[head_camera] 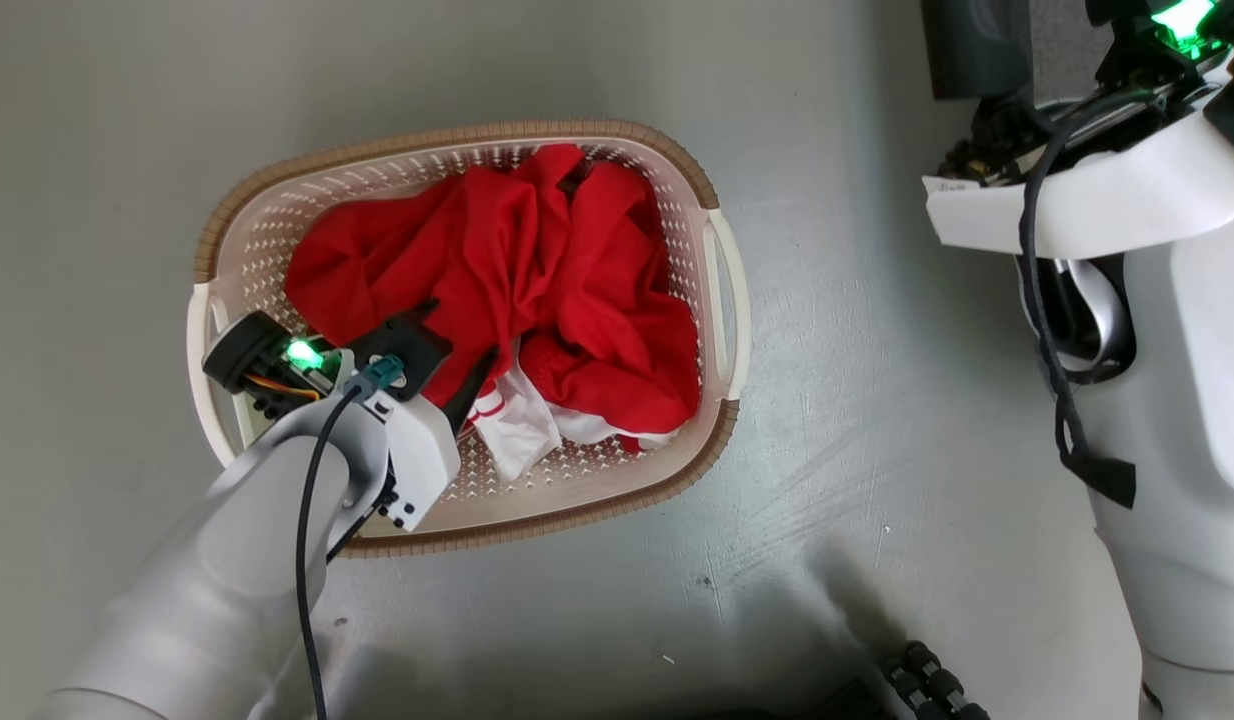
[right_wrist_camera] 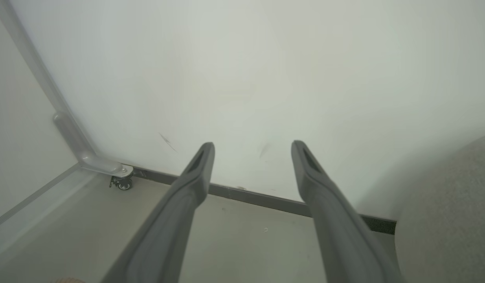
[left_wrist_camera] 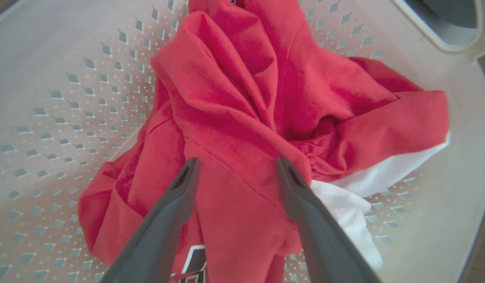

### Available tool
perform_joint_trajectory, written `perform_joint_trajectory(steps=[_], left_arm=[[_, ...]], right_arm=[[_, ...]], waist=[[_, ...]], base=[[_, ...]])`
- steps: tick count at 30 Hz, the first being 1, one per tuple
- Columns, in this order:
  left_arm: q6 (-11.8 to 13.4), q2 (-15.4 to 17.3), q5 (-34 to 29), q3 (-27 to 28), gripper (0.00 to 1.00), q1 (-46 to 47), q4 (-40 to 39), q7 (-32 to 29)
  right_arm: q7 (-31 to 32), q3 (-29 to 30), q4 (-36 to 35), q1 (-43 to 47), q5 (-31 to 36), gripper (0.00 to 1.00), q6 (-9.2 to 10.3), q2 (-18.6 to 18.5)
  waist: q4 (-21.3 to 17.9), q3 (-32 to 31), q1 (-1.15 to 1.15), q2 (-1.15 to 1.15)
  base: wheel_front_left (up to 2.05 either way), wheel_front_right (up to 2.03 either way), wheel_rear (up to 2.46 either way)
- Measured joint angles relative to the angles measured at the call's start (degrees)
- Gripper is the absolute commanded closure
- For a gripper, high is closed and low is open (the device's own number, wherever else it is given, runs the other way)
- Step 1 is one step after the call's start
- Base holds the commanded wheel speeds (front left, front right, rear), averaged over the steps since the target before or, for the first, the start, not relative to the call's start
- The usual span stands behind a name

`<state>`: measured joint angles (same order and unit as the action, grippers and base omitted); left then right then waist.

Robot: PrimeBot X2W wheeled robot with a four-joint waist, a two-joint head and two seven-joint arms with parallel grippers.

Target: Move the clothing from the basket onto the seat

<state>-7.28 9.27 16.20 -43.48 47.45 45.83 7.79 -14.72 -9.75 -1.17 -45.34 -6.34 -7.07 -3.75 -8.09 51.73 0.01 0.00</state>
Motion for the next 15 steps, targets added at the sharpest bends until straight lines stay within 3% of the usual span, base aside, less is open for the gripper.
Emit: perform_joint_trajectory(steps=[14, 15], left_arm=[[0.0, 0.03, -0.13, -1.37, 0.0, 3.59, 4.09, -0.69], [0.0, -0.02, -0.2, -1.43, 0.05, 3.75, 4.47, -0.69]], right_arm=[[0.0, -0.09, -0.2, -2.18, -0.01, 0.0, 0.0, 0.08], [0.0, -0.07, -0.19, -2.18, -0.01, 0.0, -0.01, 0.09]], waist=[[-0.66, 3.02, 0.0, 0.0], [-0.72, 3.08, 0.0, 0.0]], base=[[0.0, 0.0, 0.0], [0.0, 0.0, 0.0]])
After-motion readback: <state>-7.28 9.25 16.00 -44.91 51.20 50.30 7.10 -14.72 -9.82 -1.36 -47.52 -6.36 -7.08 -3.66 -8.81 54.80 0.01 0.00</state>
